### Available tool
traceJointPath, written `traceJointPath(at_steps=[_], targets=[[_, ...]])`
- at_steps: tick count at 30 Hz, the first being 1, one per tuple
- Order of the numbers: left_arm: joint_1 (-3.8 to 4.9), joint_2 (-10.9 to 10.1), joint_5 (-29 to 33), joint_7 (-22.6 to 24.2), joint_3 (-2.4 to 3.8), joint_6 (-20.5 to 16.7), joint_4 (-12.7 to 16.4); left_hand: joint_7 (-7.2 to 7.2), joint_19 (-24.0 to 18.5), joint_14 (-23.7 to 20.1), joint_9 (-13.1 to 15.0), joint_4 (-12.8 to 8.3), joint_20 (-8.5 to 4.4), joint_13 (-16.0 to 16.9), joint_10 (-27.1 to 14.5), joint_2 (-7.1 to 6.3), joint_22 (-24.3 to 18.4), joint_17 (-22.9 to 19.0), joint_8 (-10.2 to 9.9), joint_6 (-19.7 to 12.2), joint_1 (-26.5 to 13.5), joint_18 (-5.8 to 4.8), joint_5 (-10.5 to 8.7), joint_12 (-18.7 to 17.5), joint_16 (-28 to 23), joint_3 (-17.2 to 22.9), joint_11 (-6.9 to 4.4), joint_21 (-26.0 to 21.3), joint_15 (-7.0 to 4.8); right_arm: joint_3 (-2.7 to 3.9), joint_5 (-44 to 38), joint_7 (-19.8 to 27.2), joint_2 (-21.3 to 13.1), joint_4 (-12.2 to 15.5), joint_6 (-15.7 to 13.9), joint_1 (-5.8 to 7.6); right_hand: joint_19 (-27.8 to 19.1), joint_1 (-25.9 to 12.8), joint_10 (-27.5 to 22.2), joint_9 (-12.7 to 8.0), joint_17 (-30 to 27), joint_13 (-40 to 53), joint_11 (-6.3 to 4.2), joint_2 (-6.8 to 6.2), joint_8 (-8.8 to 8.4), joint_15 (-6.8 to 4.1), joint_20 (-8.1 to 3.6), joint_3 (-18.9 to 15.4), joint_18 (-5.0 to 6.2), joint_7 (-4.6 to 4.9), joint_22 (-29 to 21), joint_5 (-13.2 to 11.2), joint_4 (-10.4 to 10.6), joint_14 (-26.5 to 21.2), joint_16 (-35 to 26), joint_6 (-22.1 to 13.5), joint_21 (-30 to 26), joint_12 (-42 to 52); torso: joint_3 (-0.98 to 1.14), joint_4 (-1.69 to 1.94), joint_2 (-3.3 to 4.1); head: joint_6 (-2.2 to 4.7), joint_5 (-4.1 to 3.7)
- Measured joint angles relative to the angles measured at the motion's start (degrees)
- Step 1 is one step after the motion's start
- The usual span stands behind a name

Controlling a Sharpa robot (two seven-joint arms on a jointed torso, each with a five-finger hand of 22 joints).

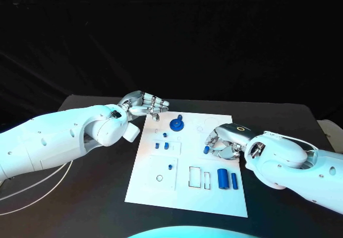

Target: Assemble the parts on the task board

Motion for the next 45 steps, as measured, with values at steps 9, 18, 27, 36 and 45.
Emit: traceJointPath(at_steps=[9, 18, 27, 36, 45], targets=[[0.00, -0.1, 0.0, -0.2, 0.00, 0.0, 0.0, 0.00, 0.0, 0.0, 0.0, 0.0, 0.00, 0.0, -0.2, 0.00, 0.0, 0.0, 0.0, 0.0, 0.0, 0.00, 0.00, 0.0, 0.0, 0.0, -0.21, 0.0, 0.00, -0.06, 0.0, 0.1, 1.2, -0.8, 0.7, -0.27, 0.5, 0.5, 2.0, -0.1, 0.0, 0.3, -0.72, 0.46, 0.00, 0.00, -0.34, 0.1, 0.00, -0.05, 0.7, 0.0, 0.2, 0.0, 0.0, 0.3, 0.9, 1.5, -0.03, 0.02, 0.02, -0.24, 0.35], [0.00, -0.2, 0.1, -0.4, 0.00, 0.2, 0.0, -0.20, 0.0, 0.0, 0.0, 0.0, 0.00, 0.0, -0.4, 0.00, 0.0, -0.1, 0.3, -0.2, 0.0, 0.00, 0.00, 0.0, 0.0, 0.0, 0.00, 0.0, 0.00, -0.11, 0.1, 0.0, 2.0, -1.4, 1.0, -0.47, 0.7, 1.1, 5.2, -0.1, -0.2, 1.1, -1.55, 1.14, 0.44, -0.64, -0.56, 0.2, 0.00, -0.17, 0.8, -0.6, 0.3, 0.2, 0.0, 1.6, 1.2, 3.3, -0.02, -0.01, -0.03, -0.43, 0.57], [0.00, -0.2, 0.6, -0.8, 0.00, 0.5, -0.1, -0.20, 0.0, 0.0, 0.0, 0.0, 0.00, 0.0, -0.4, 0.23, 0.0, -0.1, 0.3, -0.2, -0.2, 0.00, 0.00, 0.2, 0.0, 0.0, 0.00, 0.0, 0.00, -0.11, 0.2, -0.2, 2.6, -1.7, 0.9, -0.57, 0.9, 1.1, 6.2, 0.1, -0.2, 1.6, -1.88, 1.17, 0.83, -0.86, -0.75, -0.1, 0.00, -0.53, 0.8, -1.1, 0.9, 0.0, 0.0, 2.8, 1.4, 4.1, -0.02, -0.04, -0.06, -0.43, 0.64], [0.00, -0.2, 0.8, -1.1, 0.00, 0.7, -0.1, -0.20, 0.0, 0.0, 0.0, 0.0, 0.00, 0.0, -0.4, 0.23, 0.0, -0.1, 0.3, -0.2, -0.2, -0.01, 0.00, 0.2, 0.0, 0.0, 0.01, 0.0, 0.00, -0.14, 0.0, -1.0, 2.7, -1.5, -0.1, -0.64, 1.1, 1.4, 7.9, 0.8, -0.2, 2.4, -2.52, 2.60, 2.47, -1.45, -1.35, -0.1, -0.14, -0.97, 0.8, -1.3, 1.4, 0.2, 0.0, 5.7, 2.0, 5.0, -0.03, -0.02, -0.07, -0.39, 0.68], [0.00, -0.1, 0.9, -1.2, 0.00, 0.9, -0.2, -0.20, 0.0, 0.0, 0.0, 0.0, 0.00, 0.0, -0.4, 0.23, 0.0, -0.1, 0.3, -0.2, -0.2, 0.00, 0.00, 0.2, 0.0, 0.0, 0.01, 0.0, 0.00, -0.08, -0.1, -1.6, 1.2, 1.3, -2.8, -0.62, 1.3, 1.6, 9.0, 0.9, 0.0, 2.9, -2.87, 2.98, 3.16, -1.86, -1.58, -0.4, -0.60, -1.53, 0.8, -1.7, 1.7, 0.2, 0.0, 6.5, 2.3, 5.5, -0.04, -0.02, -0.14, -0.36, 0.68]])
